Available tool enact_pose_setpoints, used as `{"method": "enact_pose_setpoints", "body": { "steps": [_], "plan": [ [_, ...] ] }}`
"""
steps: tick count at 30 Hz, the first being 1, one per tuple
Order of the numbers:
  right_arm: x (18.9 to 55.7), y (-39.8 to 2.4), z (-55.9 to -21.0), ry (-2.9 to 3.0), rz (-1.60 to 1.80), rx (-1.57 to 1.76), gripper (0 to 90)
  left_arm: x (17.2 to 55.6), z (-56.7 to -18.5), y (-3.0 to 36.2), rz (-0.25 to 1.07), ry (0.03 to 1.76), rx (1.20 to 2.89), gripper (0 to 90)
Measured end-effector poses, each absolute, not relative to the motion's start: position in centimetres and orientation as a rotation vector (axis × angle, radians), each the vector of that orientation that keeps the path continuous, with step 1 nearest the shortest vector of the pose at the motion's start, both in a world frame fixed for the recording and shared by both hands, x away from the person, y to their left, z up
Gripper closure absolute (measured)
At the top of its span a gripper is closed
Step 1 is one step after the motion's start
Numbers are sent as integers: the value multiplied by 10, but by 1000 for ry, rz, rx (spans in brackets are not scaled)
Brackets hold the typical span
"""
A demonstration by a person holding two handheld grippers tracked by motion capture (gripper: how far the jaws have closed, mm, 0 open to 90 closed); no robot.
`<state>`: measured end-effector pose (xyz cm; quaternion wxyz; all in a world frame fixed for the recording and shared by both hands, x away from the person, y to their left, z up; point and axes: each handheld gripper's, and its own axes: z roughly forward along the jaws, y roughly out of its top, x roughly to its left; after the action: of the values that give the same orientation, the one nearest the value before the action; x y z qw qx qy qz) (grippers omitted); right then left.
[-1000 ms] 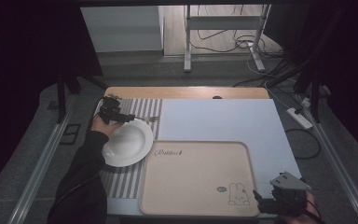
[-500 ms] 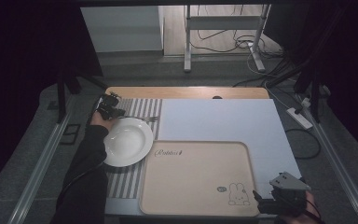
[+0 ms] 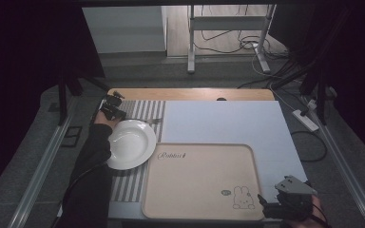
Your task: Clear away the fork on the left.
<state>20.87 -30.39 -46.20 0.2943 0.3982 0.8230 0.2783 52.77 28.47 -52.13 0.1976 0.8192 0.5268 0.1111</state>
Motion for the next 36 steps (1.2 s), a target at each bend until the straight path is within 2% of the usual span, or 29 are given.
{"method": "enact_pose_setpoints", "body": {
  "steps": [11,17,22,27,34,36],
  "plan": [
    [208,-303,-462,2187,733,1064,0,511,-518,287,212,1392,2390,891],
    [209,-303,-462,2189,731,1061,0,510,-518,289,171,1398,2367,891],
    [209,-303,-462,2188,731,1062,0,511,-515,289,208,1402,2357,874],
    [209,-303,-462,2188,731,1061,0,515,-507,286,224,1420,2281,656],
    [208,-303,-462,2187,731,1061,0,522,-510,271,173,1353,2223,327],
    [208,-303,-462,2189,731,1059,0,524,-511,264,170,1335,2233,257]
  ]
}}
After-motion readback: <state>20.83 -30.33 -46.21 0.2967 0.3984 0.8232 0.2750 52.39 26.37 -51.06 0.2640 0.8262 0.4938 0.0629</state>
